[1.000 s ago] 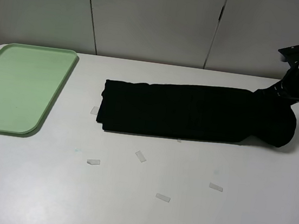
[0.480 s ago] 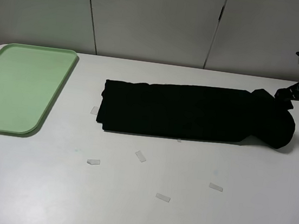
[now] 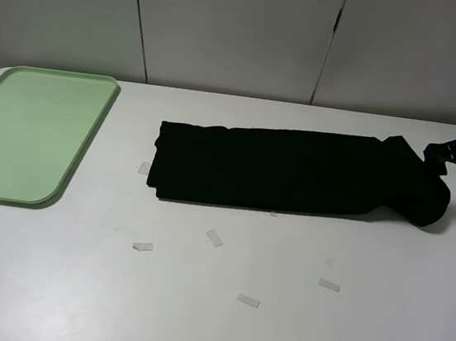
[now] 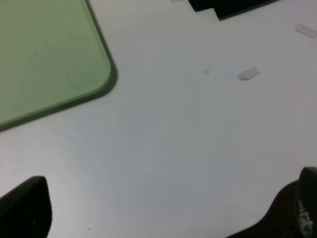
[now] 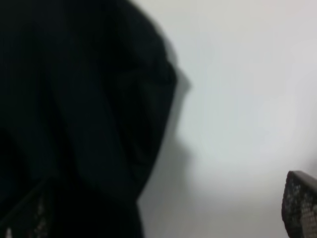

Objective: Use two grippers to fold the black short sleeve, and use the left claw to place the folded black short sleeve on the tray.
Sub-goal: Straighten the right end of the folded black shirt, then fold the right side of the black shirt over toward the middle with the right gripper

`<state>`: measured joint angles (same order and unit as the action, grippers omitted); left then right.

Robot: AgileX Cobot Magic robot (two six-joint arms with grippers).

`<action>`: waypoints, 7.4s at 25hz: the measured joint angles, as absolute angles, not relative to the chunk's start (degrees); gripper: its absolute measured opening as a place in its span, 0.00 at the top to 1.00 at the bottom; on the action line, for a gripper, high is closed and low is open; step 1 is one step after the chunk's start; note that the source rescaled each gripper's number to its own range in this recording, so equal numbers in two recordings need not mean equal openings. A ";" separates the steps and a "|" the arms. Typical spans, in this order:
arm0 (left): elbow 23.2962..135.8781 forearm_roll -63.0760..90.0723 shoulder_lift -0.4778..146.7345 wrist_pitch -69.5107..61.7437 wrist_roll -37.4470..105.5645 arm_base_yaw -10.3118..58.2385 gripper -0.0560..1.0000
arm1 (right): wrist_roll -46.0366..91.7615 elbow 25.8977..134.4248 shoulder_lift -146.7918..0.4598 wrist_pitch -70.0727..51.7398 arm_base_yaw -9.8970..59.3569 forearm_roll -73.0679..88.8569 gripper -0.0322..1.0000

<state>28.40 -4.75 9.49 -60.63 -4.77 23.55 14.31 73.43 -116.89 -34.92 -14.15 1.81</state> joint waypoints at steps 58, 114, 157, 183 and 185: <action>28.40 -4.75 9.49 -60.69 -4.77 23.55 0.02 | 11.26 73.74 -105.52 -39.82 -14.00 -8.31 0.87; 28.40 -4.75 9.49 -60.63 -4.77 23.55 0.02 | 17.14 73.74 -119.69 -34.80 -18.76 3.33 0.00; 28.40 -4.75 9.49 -60.69 -4.77 23.55 0.02 | 16.89 73.75 -110.57 -38.48 -18.94 -0.79 0.79; 28.40 -4.75 9.49 -60.63 -4.77 23.55 0.02 | -6.57 73.75 -107.76 -47.48 -1.82 -26.94 0.79; 28.40 -4.75 9.49 -60.63 -4.77 23.55 0.02 | -7.85 73.75 -107.76 -48.32 -0.19 -27.63 0.79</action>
